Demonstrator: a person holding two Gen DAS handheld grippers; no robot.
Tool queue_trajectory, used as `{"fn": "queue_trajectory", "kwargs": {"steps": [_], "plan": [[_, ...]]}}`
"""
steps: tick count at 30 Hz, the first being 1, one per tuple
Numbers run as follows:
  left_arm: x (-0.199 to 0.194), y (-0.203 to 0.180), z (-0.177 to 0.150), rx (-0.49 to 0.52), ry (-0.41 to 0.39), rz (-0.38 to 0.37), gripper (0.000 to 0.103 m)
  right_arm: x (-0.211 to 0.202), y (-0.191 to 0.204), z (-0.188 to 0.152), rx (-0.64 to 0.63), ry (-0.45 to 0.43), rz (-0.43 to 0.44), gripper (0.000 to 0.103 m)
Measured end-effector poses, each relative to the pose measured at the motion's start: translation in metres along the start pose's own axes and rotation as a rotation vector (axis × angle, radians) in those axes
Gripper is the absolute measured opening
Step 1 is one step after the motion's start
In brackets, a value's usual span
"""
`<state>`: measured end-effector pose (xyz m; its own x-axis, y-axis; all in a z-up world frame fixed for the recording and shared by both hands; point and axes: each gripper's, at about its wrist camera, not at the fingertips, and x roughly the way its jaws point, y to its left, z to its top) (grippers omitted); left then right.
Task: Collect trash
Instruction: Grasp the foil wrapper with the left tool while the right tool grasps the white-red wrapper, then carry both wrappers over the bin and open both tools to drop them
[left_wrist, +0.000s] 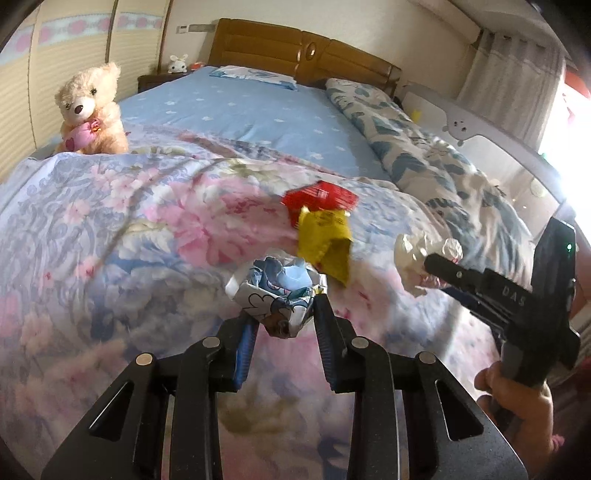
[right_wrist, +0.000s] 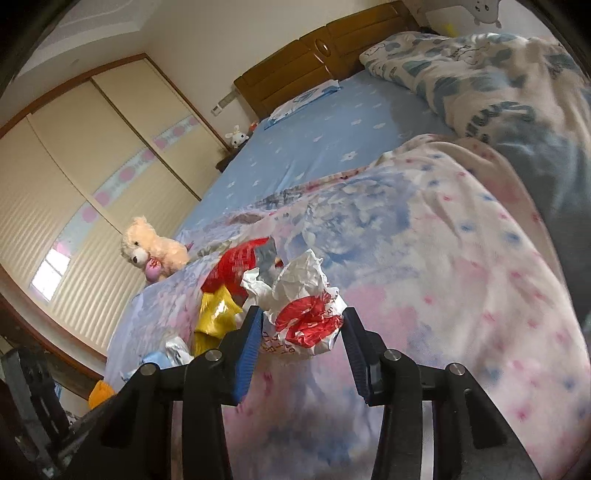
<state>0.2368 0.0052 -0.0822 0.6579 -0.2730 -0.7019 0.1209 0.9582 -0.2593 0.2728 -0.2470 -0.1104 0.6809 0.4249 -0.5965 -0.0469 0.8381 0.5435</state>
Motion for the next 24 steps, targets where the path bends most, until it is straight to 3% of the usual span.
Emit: {"fn": "queue_trajectory", "kwargs": {"steps": [24], "plan": [[-0.038, -0.104, -0.063, 0.170, 0.046, -0.179, 0.029, -0.142, -0.034, -0.068, 0.008, -0.091, -0.061, 0.044]]}}
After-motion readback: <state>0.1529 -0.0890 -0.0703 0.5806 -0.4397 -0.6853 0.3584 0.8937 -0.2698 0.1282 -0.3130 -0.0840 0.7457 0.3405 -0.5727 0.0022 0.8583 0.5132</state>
